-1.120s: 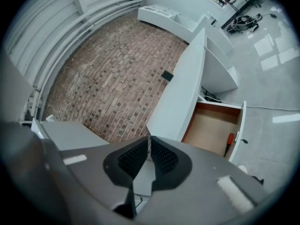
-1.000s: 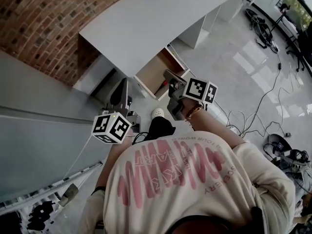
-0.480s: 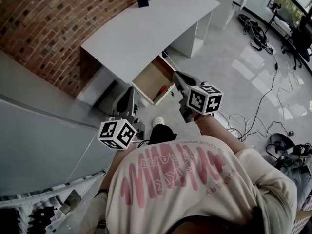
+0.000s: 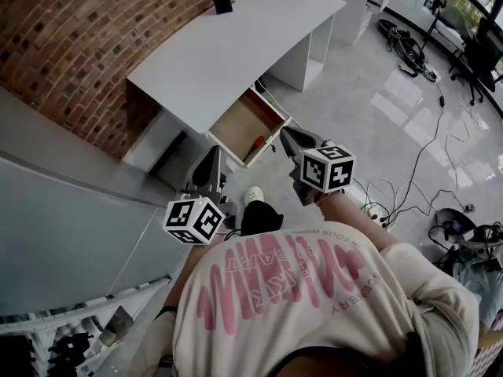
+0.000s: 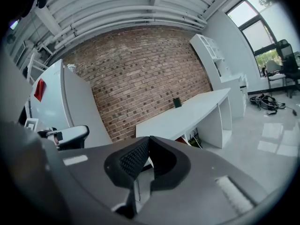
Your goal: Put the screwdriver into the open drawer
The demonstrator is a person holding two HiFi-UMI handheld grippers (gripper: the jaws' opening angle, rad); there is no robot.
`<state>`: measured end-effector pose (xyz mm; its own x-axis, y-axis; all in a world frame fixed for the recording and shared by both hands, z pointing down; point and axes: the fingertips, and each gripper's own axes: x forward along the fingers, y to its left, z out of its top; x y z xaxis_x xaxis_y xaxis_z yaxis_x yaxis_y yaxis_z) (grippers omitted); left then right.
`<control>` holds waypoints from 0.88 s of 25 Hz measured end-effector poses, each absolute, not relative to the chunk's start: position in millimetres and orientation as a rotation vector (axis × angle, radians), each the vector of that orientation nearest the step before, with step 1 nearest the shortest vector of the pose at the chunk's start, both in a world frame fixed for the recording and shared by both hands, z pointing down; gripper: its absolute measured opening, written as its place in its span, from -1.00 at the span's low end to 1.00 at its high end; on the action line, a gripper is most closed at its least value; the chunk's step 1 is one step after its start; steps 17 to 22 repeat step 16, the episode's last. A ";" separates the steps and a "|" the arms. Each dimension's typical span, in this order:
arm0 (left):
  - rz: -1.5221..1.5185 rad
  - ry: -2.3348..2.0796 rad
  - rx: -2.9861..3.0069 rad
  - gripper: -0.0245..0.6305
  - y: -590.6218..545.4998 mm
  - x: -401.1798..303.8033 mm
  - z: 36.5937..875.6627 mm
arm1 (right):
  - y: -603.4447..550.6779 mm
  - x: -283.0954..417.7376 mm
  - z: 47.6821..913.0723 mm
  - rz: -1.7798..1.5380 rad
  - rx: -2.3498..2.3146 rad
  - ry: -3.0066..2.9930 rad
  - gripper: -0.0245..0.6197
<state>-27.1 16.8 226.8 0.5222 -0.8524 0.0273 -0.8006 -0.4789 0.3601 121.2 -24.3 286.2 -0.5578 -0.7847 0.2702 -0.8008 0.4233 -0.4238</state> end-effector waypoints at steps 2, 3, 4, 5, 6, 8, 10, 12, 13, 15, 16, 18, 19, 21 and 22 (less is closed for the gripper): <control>-0.216 -1.372 2.432 -0.91 21.2 -27.7 229.4 | -21.5 121.8 290.0 0.820 1.464 -2.612 -0.90; -0.215 -1.372 2.429 -0.91 22.7 -28.9 230.6 | -20.5 121.8 291.1 0.822 1.465 -2.607 -0.90; -0.215 -1.374 2.425 -0.91 23.9 -30.3 231.7 | -19.7 121.5 292.2 0.822 1.466 -2.603 -0.90; -0.216 -1.376 2.420 -0.91 25.2 -31.9 232.8 | -18.6 121.3 293.4 0.821 1.466 -2.599 -0.90; -0.217 -1.379 2.415 -0.91 26.9 -33.3 234.1 | -17.3 121.2 294.8 0.822 1.466 -2.596 -0.90; -0.215 -1.385 2.410 -0.91 29.7 -35.0 236.4 | -14.9 120.9 297.4 0.824 1.465 -2.592 -0.90; -0.214 -1.389 2.410 -0.91 30.9 -35.4 237.3 | -13.8 119.8 299.0 0.826 1.461 -2.591 -0.90; -0.213 -1.388 2.409 -0.91 32.6 -35.1 238.6 | -12.7 119.0 300.8 0.830 1.459 -2.589 -0.90; -0.211 -1.386 2.408 -0.91 33.6 -35.2 239.7 | -12.0 118.6 302.0 0.832 1.458 -2.587 -0.90; -0.208 -1.386 2.403 -0.91 35.2 -36.1 241.5 | -10.7 117.8 304.5 0.836 1.457 -2.583 -0.90; -0.207 -1.386 2.401 -0.91 35.9 -36.7 242.4 | -10.1 117.4 305.7 0.838 1.457 -2.580 -0.90; -0.207 -1.386 2.401 -0.91 35.9 -36.7 242.4 | -10.1 117.4 305.7 0.838 1.457 -2.580 -0.90; -0.207 -1.386 2.401 -0.91 35.9 -36.7 242.4 | -10.1 117.4 305.7 0.838 1.457 -2.580 -0.90; -0.207 -1.386 2.401 -0.91 35.9 -36.7 242.4 | -10.1 117.4 305.7 0.838 1.457 -2.580 -0.90; -0.207 -1.386 2.401 -0.91 35.9 -36.7 242.4 | -10.1 117.4 305.7 0.838 1.457 -2.580 -0.90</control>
